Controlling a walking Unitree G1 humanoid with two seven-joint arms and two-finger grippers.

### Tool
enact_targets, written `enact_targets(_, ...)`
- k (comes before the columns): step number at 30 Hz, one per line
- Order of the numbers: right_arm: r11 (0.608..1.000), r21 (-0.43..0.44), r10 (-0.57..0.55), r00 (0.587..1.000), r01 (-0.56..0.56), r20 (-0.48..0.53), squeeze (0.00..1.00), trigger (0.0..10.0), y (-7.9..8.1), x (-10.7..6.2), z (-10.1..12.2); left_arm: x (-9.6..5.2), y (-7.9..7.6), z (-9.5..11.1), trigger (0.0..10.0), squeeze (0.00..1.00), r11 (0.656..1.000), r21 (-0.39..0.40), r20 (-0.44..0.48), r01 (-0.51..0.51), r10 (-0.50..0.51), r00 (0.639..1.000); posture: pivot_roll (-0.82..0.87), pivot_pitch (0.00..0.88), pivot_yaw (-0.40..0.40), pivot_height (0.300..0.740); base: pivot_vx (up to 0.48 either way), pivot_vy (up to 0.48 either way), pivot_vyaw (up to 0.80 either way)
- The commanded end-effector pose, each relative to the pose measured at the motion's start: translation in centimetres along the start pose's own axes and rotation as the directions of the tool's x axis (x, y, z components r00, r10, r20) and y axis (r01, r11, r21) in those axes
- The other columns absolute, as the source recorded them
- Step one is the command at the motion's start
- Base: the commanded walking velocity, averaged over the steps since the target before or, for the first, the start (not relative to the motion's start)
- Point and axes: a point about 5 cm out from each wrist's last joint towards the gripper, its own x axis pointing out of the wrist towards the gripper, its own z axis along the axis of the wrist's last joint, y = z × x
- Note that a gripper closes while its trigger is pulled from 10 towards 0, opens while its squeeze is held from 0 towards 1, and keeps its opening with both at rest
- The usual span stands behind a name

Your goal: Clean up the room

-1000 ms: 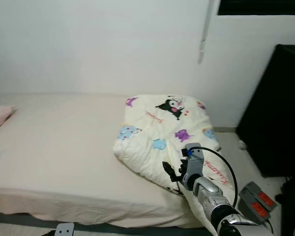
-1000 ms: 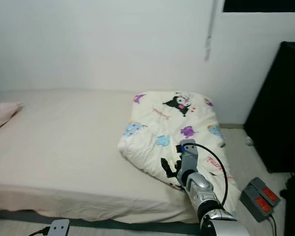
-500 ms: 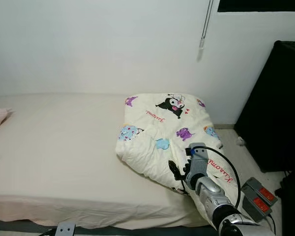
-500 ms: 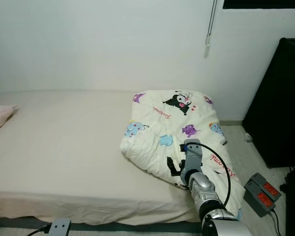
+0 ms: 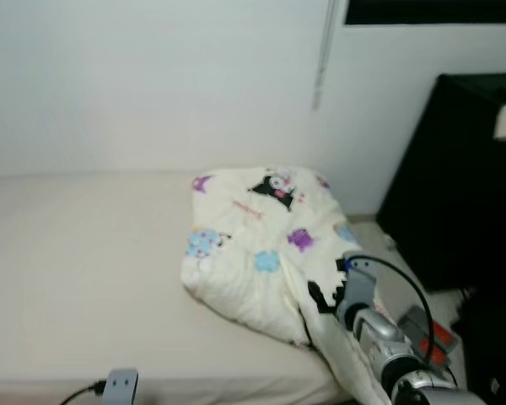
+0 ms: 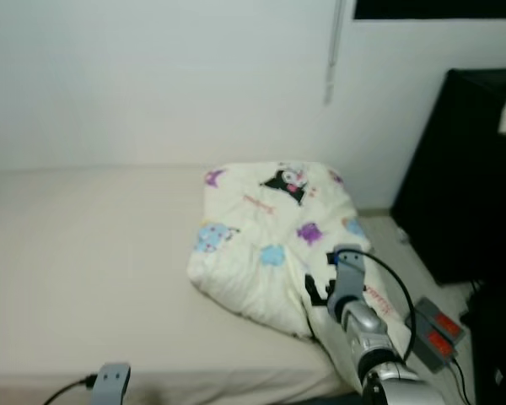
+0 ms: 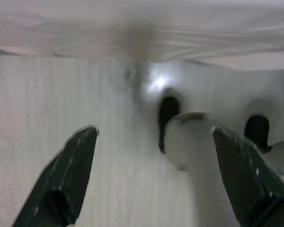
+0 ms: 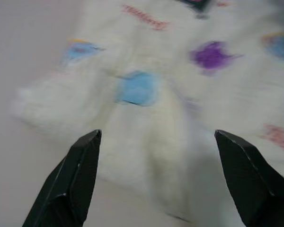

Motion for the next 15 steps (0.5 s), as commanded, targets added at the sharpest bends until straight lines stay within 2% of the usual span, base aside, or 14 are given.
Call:
enact_targets(1, 1.0, -0.008, -0.02, 1.0, 0.02, -0.01, 0.0, 10.0, -0.8, -0.3, -0.1, 0.1, -0.2, 0.3, 10.0, 0.0, 1.0, 0.01, 0.0, 0.008, -0.008, 1.0, -0.03, 0.0, -0.017, 0.74, 0.311, 0.0, 0.0)
enact_targets(7, 1.0, -0.007, -0.021, 1.0, 0.021, -0.01, 0.0, 10.0, -0.8, -0.3, -0.1, 0.1, -0.2, 0.4, 10.0, 0.0, 1.0, 0.001, 0.007, 0.007, -0.007, 1.0, -0.03, 0.0, -0.015, 0.74, 0.306, 0.0, 0.0)
enact_targets(12, 0.999, -0.001, -0.034, 0.999, 0.034, -0.016, 0.0, 10.0, -1.1, -0.4, -0.2, 0.1, -0.3, 0.3, 10.0, 0.0, 1.0, 0.006, -0.005, 0.016, -0.016, 1.0, -0.03, 0.003, -0.013, 0.74, 0.0, -0.48, 0.0)
enact_targets(15, 0.997, 0.005, -0.076, 0.997, 0.077, -0.028, 0.0, 10.0, -1.9, -0.5, -0.1, 0.1, -0.2, 0.1, 10.0, 0.0, 1.0, -0.006, -0.012, 0.007, -0.007, 1.0, -0.03, 0.005, -0.012, 0.74, 0.0, 0.0, 0.0)
